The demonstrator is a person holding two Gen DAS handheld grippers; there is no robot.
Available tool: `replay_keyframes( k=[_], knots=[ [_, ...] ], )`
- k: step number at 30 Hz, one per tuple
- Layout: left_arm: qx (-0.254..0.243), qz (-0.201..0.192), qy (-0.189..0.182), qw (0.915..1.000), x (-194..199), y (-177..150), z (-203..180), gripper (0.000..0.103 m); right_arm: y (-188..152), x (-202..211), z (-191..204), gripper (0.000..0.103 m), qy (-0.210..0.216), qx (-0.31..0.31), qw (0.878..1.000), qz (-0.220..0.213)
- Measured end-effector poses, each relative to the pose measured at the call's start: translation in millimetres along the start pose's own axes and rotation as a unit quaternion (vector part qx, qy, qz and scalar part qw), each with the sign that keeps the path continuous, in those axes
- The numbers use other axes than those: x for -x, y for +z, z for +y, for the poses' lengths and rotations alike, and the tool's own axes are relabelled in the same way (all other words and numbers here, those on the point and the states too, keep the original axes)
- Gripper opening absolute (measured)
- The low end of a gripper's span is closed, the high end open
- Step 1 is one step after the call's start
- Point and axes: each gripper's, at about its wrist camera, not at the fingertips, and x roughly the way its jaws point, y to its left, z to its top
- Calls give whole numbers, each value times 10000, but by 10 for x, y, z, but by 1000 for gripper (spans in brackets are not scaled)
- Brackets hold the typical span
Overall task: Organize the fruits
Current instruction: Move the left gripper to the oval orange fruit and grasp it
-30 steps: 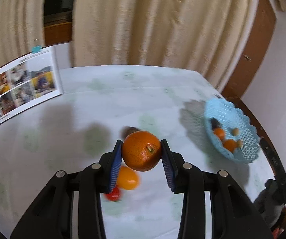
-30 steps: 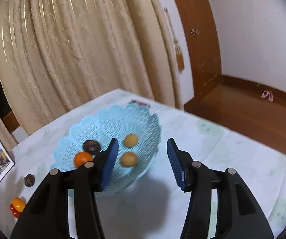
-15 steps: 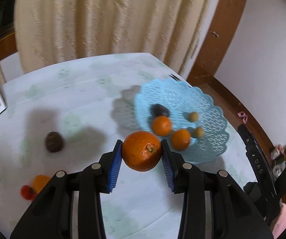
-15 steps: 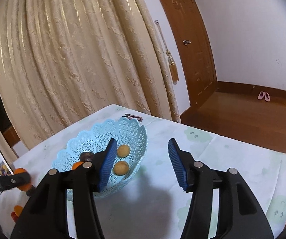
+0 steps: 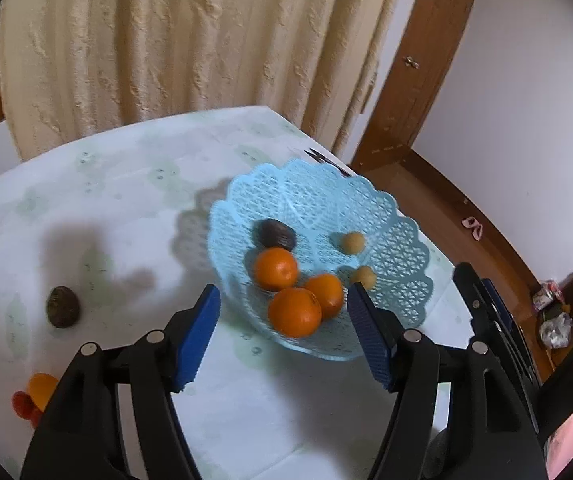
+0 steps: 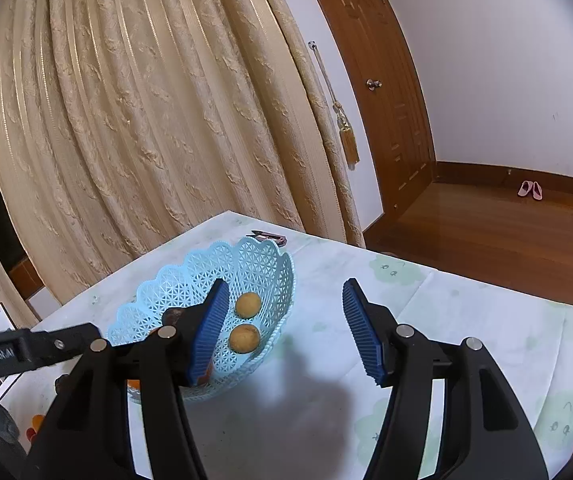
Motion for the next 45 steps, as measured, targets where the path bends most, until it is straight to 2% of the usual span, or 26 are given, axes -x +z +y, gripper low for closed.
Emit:
replay_keyframes(
  k=[14,16,22,29,37,45],
  knots=[
    [584,-191,633,9961,387,-57,749,67,-17,8,21,61,-7,81,10000,-55],
    [659,-216,744,9948,452,-93,880,70,-17,6,23,61,-18,87,10000,-45],
    [926,-197,1047,9900,606,-263,1257,70,-18,9,44,61,-59,116,9999,-63],
    [1226,-81,1199,9852,666,-462,1567,70,-31,-1,72,61,-119,196,9997,-68],
    [1127,112,1181,9865,593,-656,1651,70,-51,-27,122,61,-201,335,9992,-57],
    [576,395,1050,9920,348,-778,1581,71,-71,25,178,61,-312,465,9982,-220]
  ],
)
